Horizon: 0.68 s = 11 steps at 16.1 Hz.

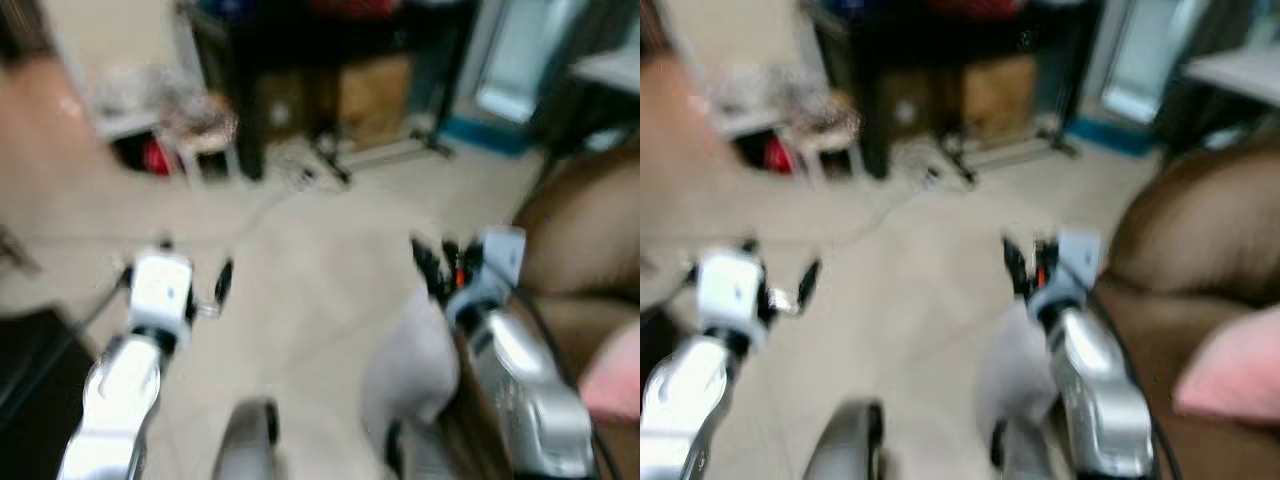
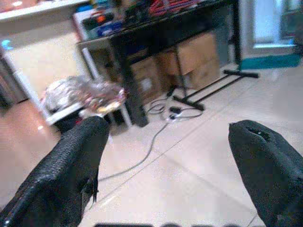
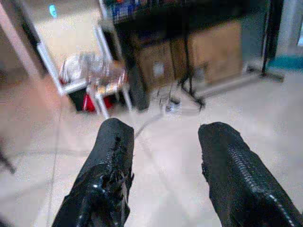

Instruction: Move the pillow to the sofa from floor

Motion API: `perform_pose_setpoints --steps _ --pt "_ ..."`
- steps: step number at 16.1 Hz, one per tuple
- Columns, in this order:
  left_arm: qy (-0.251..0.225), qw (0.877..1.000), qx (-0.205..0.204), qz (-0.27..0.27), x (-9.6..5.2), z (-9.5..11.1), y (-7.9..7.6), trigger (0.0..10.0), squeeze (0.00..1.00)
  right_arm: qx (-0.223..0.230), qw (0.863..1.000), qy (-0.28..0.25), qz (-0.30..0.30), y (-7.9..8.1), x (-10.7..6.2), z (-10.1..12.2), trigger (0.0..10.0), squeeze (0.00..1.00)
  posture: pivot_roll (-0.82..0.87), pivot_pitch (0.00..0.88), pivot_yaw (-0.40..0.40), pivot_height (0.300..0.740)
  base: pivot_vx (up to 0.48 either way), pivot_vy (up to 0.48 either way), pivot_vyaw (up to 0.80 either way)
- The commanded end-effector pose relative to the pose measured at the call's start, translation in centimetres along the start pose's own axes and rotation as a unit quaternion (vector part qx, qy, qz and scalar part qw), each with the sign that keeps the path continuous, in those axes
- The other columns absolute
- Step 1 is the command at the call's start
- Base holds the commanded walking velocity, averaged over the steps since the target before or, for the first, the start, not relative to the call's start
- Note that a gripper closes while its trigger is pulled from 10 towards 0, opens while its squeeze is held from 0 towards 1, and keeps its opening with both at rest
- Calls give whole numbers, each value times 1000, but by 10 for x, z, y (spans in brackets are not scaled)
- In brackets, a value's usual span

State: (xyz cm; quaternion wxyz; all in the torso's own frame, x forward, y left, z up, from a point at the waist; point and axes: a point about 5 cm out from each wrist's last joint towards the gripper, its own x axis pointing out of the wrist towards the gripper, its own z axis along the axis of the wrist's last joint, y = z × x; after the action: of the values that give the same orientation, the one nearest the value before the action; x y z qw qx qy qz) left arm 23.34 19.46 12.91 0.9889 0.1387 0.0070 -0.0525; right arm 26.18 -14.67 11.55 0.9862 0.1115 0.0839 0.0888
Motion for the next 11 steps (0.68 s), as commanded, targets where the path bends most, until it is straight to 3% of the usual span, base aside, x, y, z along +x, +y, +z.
perform_pose_setpoints --steps 1,4,7,9,11 --pt "-19 1000 6 6 1 6 4 10000 0 -6 1000 -12 1 2 1 5 10000 0 -61 0 0 570 0 0 0" --pt "-19 1000 4 9 -2 4 5 10000 0 -11 1000 -10 1 1 1 3 10000 0 -59 0 -2 570 0 0 0" --pt "-20 1000 1 10 -3 3 6 10000 0 -46 999 -5 -9 -1 1 1 10000 0 -58 0 -4 570 251 0 0" --pt "-21 1000 1 9 -3 3 5 10000 0 -46 999 -3 -18 -3 1 0 10000 0 -58 0 -4 570 253 0 641" --pt "-22 1000 2 10 -3 3 6 10000 0 -36 999 -5 -29 -5 2 -1 10000 0 -58 0 -2 570 251 0 0"
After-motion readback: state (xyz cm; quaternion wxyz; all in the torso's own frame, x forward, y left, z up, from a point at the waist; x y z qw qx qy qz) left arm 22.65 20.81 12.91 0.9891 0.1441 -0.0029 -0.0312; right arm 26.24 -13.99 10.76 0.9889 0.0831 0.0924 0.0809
